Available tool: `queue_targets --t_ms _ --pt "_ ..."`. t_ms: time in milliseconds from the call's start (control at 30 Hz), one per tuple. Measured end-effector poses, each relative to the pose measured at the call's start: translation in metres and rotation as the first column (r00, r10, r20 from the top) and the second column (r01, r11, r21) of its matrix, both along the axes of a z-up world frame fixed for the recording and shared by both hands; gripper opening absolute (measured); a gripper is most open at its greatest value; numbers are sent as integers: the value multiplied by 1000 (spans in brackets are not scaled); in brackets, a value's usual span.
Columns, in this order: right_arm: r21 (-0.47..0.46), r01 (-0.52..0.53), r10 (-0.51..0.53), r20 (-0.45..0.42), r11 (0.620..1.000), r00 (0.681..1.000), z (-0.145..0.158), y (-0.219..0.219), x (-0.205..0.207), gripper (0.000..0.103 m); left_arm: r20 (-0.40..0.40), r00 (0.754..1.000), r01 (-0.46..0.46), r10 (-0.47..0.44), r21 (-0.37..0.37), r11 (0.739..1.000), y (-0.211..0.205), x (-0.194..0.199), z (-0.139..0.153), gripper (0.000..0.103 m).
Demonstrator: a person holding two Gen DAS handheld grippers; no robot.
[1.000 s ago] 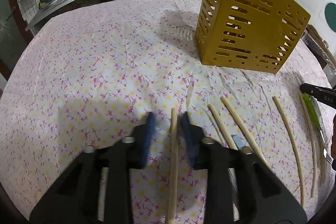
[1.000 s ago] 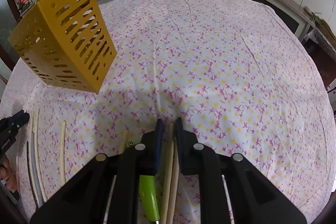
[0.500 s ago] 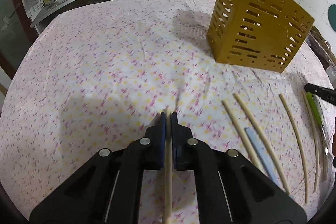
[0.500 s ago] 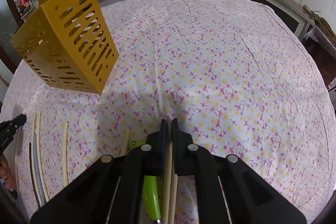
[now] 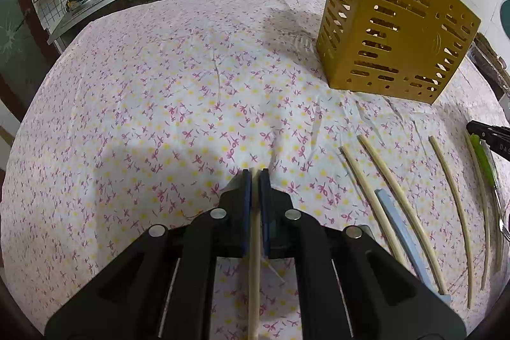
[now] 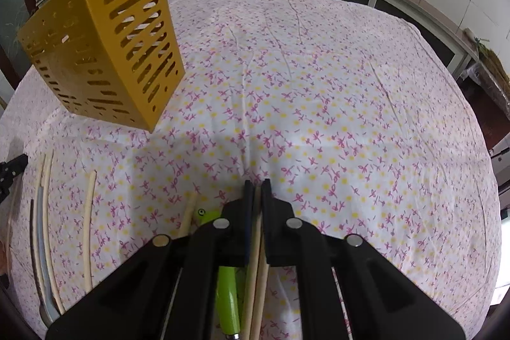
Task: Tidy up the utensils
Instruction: 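Lift both held chopsticks and carry them over the yellow basket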
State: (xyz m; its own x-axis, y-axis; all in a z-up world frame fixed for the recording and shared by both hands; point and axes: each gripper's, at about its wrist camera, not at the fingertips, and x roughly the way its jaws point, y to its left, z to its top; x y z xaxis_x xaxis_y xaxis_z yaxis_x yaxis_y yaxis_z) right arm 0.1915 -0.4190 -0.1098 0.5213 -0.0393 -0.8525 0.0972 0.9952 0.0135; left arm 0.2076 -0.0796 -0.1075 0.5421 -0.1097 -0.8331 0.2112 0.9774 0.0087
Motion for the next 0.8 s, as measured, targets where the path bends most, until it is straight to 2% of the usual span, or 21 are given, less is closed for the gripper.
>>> queue_targets --t_ms 100,200,367,567,800 --pt "-6 -3 3 2 1000 1000 1 2 -2 5 10 1000 -1 1 -6 1000 1 1 0 3" --pt "39 7 -8 19 999 1000 5 -4 -5 5 10 1000 -2 2 -44 999 4 1 4 3" --pt "91 -2 -10 131 996 991 40 -4 -21 5 77 997 19 -12 -94 995 5 -9 30 3" --pt "75 -27 7 252 997 968 88 -1 -41 5 181 983 49 -22 -145 988 9 -20 74 3" --pt "71 -40 12 363 997 932 136 -2 -58 4 258 966 82 -31 -187 979 13 -32 111 3"
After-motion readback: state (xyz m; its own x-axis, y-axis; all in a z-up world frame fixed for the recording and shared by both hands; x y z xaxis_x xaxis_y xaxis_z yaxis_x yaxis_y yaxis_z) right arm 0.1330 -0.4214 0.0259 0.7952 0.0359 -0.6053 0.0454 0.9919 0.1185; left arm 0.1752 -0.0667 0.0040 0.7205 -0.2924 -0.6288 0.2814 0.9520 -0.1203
